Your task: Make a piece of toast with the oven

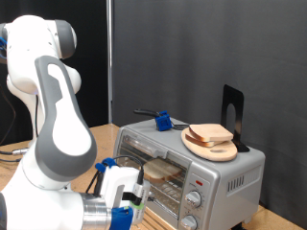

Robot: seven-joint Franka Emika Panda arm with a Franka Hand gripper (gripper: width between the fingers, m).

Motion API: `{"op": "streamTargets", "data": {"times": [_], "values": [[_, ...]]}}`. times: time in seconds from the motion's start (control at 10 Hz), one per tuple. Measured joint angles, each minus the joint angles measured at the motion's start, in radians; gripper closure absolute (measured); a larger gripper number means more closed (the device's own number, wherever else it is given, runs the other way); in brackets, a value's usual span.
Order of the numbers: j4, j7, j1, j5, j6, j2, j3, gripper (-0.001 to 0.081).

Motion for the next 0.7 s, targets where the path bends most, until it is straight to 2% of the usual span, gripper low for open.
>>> {"op": "streamTargets", "data": {"times": [0.4, 0.7], "values": [[0.120, 0.059, 0.011, 0.000, -0.050, 0.119, 0.010, -0.0002], [0.165, 0.096, 0.039, -0.001, -0.054, 0.171, 0.011, -0.0002]]}}
